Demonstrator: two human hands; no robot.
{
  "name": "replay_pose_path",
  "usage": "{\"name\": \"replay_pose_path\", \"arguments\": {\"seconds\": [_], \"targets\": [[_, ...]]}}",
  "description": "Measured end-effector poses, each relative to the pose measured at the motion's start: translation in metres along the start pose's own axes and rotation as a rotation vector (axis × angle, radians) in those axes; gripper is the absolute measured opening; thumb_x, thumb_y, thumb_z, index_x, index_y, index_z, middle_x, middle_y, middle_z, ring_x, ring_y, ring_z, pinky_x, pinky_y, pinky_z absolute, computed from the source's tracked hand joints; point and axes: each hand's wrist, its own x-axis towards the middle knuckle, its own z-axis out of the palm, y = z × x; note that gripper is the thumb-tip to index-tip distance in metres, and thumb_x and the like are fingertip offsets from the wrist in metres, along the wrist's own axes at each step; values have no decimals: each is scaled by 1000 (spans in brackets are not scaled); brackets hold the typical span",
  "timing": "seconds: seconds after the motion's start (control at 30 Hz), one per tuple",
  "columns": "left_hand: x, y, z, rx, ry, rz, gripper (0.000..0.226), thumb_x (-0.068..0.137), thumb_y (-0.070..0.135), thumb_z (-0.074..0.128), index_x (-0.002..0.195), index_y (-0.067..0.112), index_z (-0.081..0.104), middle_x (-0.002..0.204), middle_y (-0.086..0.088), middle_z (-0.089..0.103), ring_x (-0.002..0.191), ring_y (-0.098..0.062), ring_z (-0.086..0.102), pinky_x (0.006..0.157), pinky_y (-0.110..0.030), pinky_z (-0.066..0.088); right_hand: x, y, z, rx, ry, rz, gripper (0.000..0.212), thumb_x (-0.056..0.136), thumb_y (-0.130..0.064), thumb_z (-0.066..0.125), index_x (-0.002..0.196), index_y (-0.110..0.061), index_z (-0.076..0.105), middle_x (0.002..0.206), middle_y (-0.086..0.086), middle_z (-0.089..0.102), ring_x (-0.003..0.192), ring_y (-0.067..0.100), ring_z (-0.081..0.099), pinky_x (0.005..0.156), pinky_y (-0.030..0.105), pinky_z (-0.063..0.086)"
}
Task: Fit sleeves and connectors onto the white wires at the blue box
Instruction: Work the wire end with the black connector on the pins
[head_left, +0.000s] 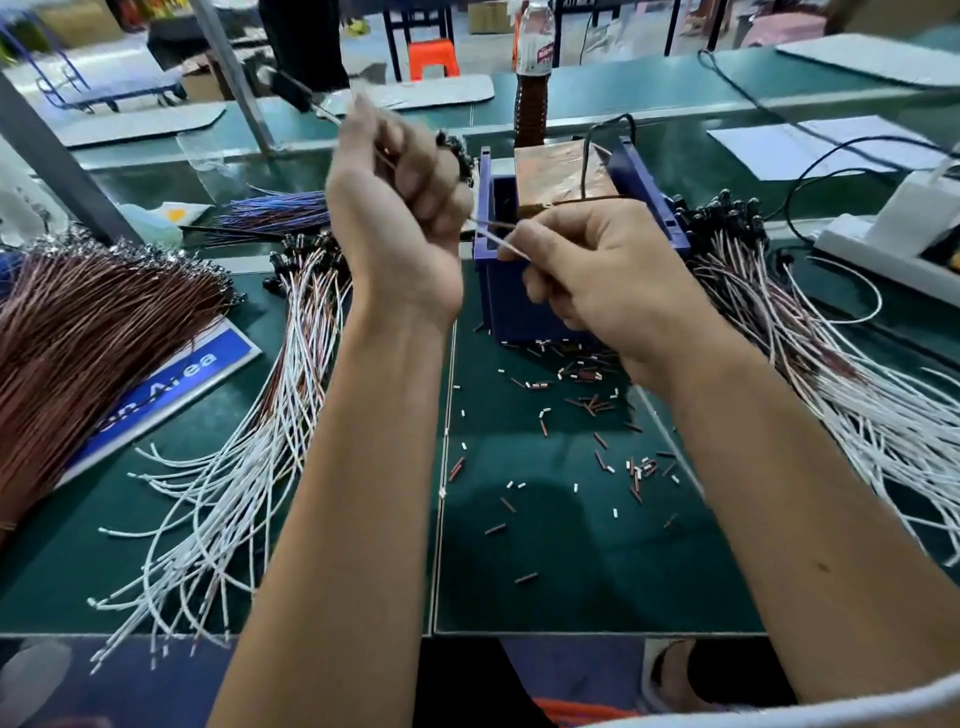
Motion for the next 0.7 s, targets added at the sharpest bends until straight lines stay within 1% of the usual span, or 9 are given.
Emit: {"name": "replay_pose_path", "arguments": {"seconds": [0.1, 0.2, 0.27, 0.4, 0.5, 0.53, 0.6, 0.63, 0.7], "targets": [[-16, -10, -19, 165, -112, -110, 41, 111, 31, 36, 72, 18, 37, 59, 3, 23, 54, -14, 16, 47, -27, 21, -4, 10, -21, -224, -28, -38, 18, 99, -18, 71, 83, -13, 76, 67, 2, 76, 46, 7, 44, 47, 18, 36], [-24, -21, -38, 259, -171, -189, 42, 110, 32, 37, 71, 18, 37, 59, 1, 24, 55, -16, 15, 50, -29, 19, -8, 17, -41, -321, -78, -9, 14, 97, -14, 75, 83, -12, 77, 71, 2, 78, 47, 9, 52, 46, 16, 42], [-28, -27, -43, 367, -206, -195, 40, 109, 31, 41, 71, 17, 39, 58, 0, 28, 54, -17, 18, 49, -30, 20, -10, 21, -52, -396, -87, 11, 13, 96, -13, 75, 84, -14, 78, 71, 1, 78, 50, 9, 56, 47, 16, 45], [-33, -48, -48, 673, -302, -130, 28, 98, 20, 57, 74, 14, 46, 59, 0, 41, 47, -11, 31, 46, -24, 27, -10, 22, -63, -517, -67, -47, 8, 93, -17, 79, 85, -20, 81, 70, -5, 77, 61, 2, 70, 61, 16, 54], [-42, -65, -49, 921, -371, -17, 10, 92, 11, 67, 87, 6, 59, 72, -1, 57, 60, -11, 49, 56, -25, 40, -7, 23, -61, -578, -57, -143, 3, 88, -18, 84, 86, -19, 82, 69, -7, 76, 67, 7, 74, 70, 22, 58], [-45, -70, -50, 955, -383, -2, 6, 91, 9, 68, 92, 6, 63, 78, -2, 62, 64, -12, 54, 59, -27, 44, -6, 24, -59, -590, -60, -169, 3, 87, -18, 85, 86, -19, 82, 70, -7, 76, 67, 7, 73, 69, 23, 58], [-50, -78, -53, 1004, -414, 26, 7, 92, 6, 70, 98, 9, 67, 85, 0, 71, 70, -19, 65, 62, -32, 52, -6, 29, -58, -598, -70, -204, 5, 85, -18, 87, 85, -19, 83, 71, -9, 75, 66, 5, 71, 67, 20, 55], [-51, -81, -55, 1024, -423, 32, 7, 92, 7, 71, 97, 11, 69, 84, 2, 72, 71, -19, 67, 62, -30, 53, -6, 32, -57, -595, -73, -213, 5, 85, -17, 87, 84, -20, 83, 72, -10, 75, 66, 5, 70, 67, 19, 54], [-52, -85, -59, 1057, -410, 53, 8, 92, 7, 73, 92, 14, 70, 74, 6, 70, 66, -9, 65, 61, -20, 48, -7, 41, -58, -577, -65, -215, 4, 88, -17, 84, 87, -20, 83, 75, -10, 76, 68, 5, 70, 69, 21, 55]]}}
